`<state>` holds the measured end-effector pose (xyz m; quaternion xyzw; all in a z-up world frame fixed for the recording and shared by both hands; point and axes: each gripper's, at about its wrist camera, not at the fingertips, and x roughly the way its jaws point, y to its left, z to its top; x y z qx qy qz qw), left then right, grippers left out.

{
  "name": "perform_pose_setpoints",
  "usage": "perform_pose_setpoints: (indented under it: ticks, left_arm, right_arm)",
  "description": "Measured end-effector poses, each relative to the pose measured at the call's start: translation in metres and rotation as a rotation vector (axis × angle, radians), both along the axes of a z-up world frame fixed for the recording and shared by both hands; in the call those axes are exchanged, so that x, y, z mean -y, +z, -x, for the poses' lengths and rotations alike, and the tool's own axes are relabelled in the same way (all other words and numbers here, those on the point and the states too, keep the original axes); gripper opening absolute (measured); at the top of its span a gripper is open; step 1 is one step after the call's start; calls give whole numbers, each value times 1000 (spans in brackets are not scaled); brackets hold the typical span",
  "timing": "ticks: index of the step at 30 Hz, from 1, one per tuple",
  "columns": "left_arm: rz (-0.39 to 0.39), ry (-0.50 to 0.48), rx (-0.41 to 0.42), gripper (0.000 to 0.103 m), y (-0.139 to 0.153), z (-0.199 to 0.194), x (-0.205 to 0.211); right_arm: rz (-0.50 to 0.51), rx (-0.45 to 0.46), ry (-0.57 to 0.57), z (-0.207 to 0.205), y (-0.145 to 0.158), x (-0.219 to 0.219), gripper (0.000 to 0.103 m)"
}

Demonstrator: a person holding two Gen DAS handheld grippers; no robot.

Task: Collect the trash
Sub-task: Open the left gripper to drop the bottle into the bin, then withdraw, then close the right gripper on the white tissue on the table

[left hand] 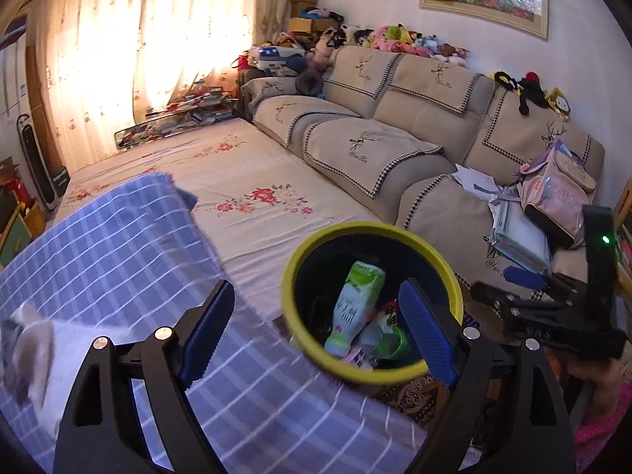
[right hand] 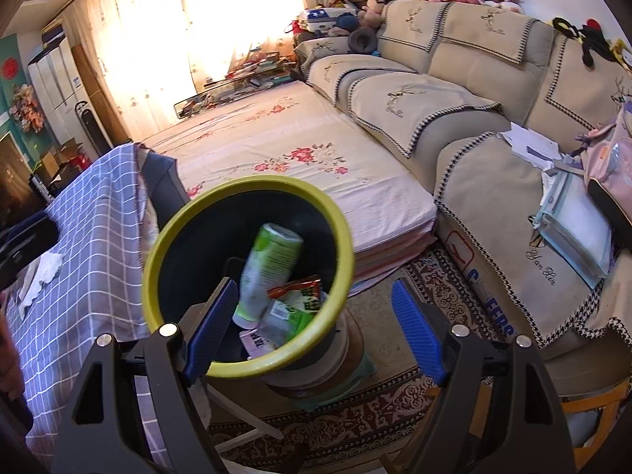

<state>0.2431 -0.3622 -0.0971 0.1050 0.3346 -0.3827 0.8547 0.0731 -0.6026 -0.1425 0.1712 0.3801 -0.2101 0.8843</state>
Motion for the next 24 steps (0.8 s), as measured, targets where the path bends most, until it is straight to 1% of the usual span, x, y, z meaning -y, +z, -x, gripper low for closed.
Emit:
perform_pose_setpoints:
  ticks: [3,5,7,10,13,16,19,24]
  left_arm:
    - [14,56,-20,85,0,12,-48]
    - [18,115,-22,87,1,20,-86]
    - [20,178,-11,89,2,25,-120]
    - [2,307,30,89,2,35,-181]
    - [8,387,36,90,0,35,-229]
    - [0,449,39,90,-4,30,-263]
    - [33,497,43,90,-5,16,-297]
    - [26,560,108,90,2,-12,-323]
  right_arm:
    - [2,-3,44,-10,1,-16,76]
    - [4,-9,86,-22,1,-31,76]
    - [4,-11,130,-34,1,-48,76]
    - [2,-11,205,-51,3,-78,76]
    - [6,-5,291,-70,9,-113,76]
    - [20,5,360,-84,18,-144,76]
    - [20,7,417,-98,25,-172,76]
    - [27,0,481,-121,29,-213,76]
